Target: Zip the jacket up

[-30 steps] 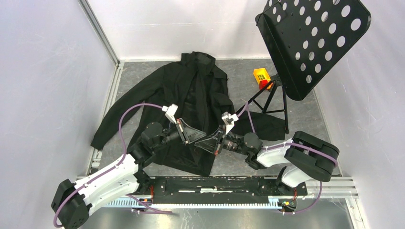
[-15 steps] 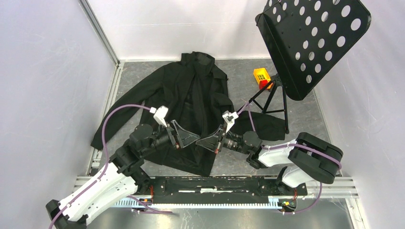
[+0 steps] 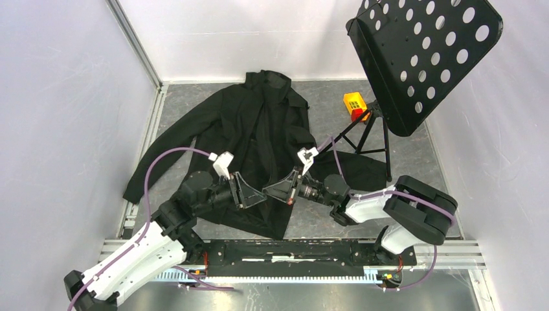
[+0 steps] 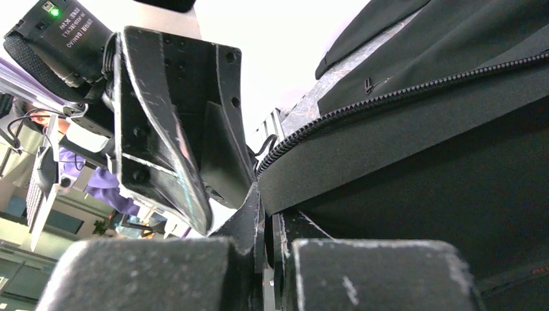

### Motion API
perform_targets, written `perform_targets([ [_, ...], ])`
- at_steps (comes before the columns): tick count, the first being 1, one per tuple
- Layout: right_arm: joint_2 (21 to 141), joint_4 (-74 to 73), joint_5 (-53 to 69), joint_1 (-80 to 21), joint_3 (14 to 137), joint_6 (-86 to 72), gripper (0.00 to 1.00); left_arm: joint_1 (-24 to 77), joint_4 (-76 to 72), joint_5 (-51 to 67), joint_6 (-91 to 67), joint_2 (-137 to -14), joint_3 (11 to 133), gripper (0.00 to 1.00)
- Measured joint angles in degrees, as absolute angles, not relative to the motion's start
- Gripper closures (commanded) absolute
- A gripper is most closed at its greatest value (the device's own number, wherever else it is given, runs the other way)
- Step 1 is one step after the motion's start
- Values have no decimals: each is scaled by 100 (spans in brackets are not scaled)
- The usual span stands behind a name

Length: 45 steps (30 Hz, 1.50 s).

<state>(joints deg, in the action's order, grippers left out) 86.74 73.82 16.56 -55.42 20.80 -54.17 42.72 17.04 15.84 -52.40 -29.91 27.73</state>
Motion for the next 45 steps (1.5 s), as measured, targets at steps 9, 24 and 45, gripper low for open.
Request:
perform_targets([
  [9, 8838, 7404, 1717, -5537, 2132, -5570, 100, 4246, 1592, 1651, -5231, -3391, 2683, 54],
  [24, 8838, 7498, 1717, -5537, 2132, -5621, 100, 4246, 1754, 1551, -5146, -3315, 2679, 64],
  [45, 8809, 7856, 1863, -5419, 1865, -5885, 60, 4248, 1535, 1610, -5131, -3253, 2554, 98],
])
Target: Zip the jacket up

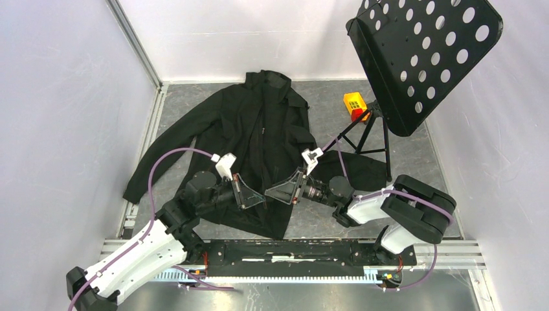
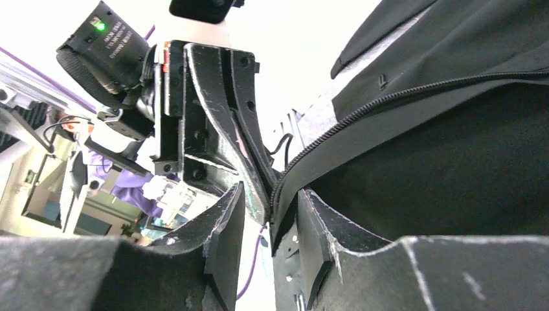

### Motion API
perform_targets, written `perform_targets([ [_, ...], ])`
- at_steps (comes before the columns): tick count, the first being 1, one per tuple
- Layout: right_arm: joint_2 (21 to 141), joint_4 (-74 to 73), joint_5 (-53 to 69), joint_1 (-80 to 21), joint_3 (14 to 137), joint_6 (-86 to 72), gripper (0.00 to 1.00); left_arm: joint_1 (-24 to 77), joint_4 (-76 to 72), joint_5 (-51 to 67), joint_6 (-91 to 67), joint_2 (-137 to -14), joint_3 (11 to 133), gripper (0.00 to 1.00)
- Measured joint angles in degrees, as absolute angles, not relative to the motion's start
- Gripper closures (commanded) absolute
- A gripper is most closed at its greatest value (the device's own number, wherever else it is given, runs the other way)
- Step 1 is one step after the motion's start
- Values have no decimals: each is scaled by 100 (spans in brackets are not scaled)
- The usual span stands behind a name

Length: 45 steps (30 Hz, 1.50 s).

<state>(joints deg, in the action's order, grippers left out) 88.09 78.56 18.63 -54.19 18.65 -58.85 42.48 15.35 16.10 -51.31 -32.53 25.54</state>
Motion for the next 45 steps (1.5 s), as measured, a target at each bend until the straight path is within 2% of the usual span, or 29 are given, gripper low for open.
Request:
perform_targets([
  [8, 9251, 8344, 1997, -5419, 1865, -6167, 55, 4248, 1540, 1669, -5131, -3227, 2554, 98],
  [16, 9690, 8464, 2095, -5415, 1957, -6598, 55, 4246, 1634, 1667, -5129, -3214, 2451, 98],
  [21, 9896, 8468, 2102, -5415, 2178, -6785, 61, 4246, 1614, 1704, -5129, -3194, 2399, 98],
  [25, 10084, 8475, 2102, -5415, 2279, -6960, 69, 4246, 1623, 1708, -5129, -3107, 2381, 98],
  [29, 10112, 8473, 2099, -5415, 2300, -7067, 58, 4246, 1660, 1706, -5129, -3037, 2320, 98],
  [32, 10112, 8473, 2095, -5387, 2298, -7072, 57, 4246, 1662, 1708, -5131, -2989, 2305, 98],
  [37, 10110, 8475, 2097, -5349, 2268, -7072, 69, 4246, 1662, 1706, -5131, -2947, 2272, 98],
  [45, 10110, 8475, 2139, -5349, 2261, -7074, 82, 4246, 1678, 1706, -5131, -2945, 2228, 98],
])
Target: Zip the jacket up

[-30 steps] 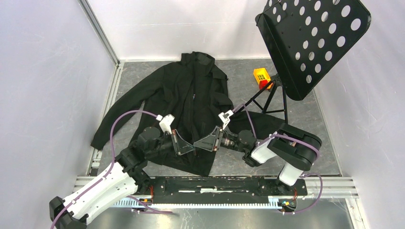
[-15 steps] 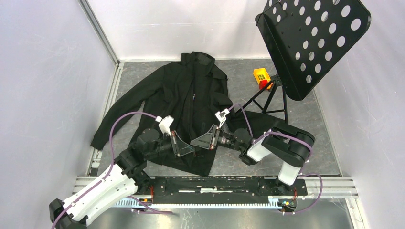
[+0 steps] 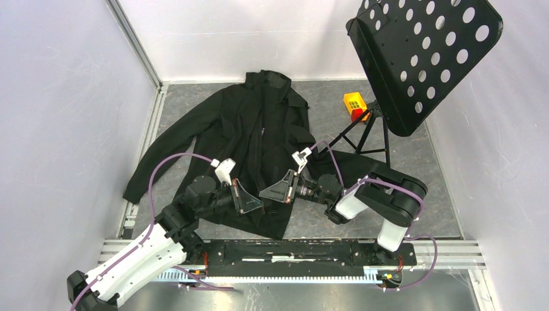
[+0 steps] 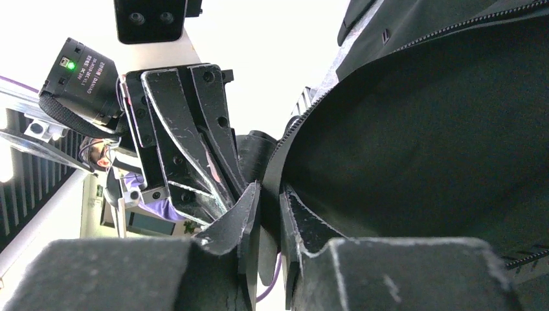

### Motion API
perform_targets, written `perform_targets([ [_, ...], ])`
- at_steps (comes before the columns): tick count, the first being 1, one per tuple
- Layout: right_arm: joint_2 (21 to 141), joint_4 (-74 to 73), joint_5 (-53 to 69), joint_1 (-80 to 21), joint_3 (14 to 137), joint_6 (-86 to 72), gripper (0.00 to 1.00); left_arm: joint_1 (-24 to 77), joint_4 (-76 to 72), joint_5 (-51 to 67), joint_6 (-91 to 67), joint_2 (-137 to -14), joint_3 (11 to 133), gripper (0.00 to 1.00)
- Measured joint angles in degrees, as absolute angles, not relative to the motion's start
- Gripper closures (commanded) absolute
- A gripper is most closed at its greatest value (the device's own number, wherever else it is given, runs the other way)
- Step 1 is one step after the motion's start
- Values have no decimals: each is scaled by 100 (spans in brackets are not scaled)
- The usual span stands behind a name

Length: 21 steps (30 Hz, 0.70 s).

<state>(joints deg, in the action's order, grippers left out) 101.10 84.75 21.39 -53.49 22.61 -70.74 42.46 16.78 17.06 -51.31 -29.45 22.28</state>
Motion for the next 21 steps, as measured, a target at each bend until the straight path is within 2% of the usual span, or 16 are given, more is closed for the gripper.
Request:
perform_targets([
  [3, 10110, 8475, 2165, -5349, 2261, -7076, 92, 4246, 1682, 1706, -5131, -2939, 2211, 98],
  [4, 10110, 8475, 2178, -5349, 2261, -7072, 99, 4246, 1691, 1706, -5131, -2934, 2211, 98],
  [7, 10110, 8475, 2200, -5349, 2265, -7022, 100, 4246, 1710, 1704, -5131, -2941, 2211, 97],
  [9, 10097, 8473, 2206, -5349, 2265, -6904, 100, 4246, 1743, 1697, -5131, -2974, 2211, 79],
  [11, 10014, 8471, 2215, -5345, 2265, -6657, 100, 4246, 1791, 1660, -5129, -2995, 2217, 52],
  [13, 9939, 8471, 2217, -5325, 2265, -6475, 100, 4246, 2049, 1621, -5098, -3000, 2329, 31],
  [14, 9898, 8471, 2215, -5301, 2263, -6379, 100, 4248, 2215, 1588, -5072, -2998, 2425, 12],
  [16, 9826, 8473, 2220, -5247, 2257, -6213, 100, 4248, 2711, 1444, -5026, -2982, 2738, 5],
  [21, 9808, 8475, 2333, -5201, 2165, -6010, 100, 4248, 4348, 792, -5019, -3162, 4259, 6],
])
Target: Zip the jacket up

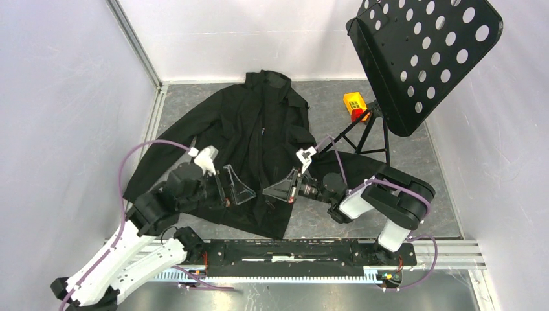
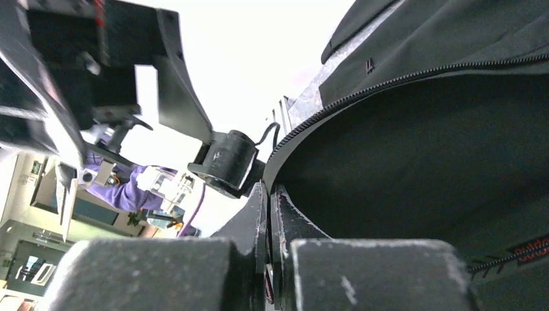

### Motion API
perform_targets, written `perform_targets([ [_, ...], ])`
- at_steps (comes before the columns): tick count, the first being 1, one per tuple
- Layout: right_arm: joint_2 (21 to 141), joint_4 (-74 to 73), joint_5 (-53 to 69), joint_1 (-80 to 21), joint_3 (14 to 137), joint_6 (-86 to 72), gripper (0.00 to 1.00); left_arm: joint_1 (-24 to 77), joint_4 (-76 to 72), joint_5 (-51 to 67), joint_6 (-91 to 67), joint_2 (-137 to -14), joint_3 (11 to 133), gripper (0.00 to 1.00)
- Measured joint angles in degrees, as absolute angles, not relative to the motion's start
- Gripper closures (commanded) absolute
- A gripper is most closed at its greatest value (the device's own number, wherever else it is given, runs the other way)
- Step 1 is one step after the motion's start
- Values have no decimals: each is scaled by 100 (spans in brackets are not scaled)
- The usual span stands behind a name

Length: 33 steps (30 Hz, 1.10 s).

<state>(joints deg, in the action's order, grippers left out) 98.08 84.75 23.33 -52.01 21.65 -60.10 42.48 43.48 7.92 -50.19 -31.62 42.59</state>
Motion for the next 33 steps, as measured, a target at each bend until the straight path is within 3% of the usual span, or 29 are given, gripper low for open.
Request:
perform_targets([
  [6, 9808, 8475, 2486, -5201, 1940, -5791, 100, 4241, 5968, 115, -4661, -4678, 5878, 23],
  [10, 9771, 8475, 2554, -5201, 1754, -5579, 100, 4106, 6617, -274, -4259, -5894, 6031, 32],
  [12, 9721, 8475, 2563, -5201, 1653, -5494, 100, 3953, 6672, -294, -4101, -6208, 6007, 46],
  [14, 9662, 8475, 2567, -5201, 1549, -5415, 100, 3559, 6549, -165, -3885, -6399, 5863, 53],
  [20, 9491, 8475, 2606, -5135, 1341, -5262, 100, 2171, 6237, 191, -3208, -6956, 5295, 49],
  [33, 9719, 8477, 2810, -4797, 1179, -5649, 100, 2300, 6259, 21, -2340, -8936, 5819, 47],
])
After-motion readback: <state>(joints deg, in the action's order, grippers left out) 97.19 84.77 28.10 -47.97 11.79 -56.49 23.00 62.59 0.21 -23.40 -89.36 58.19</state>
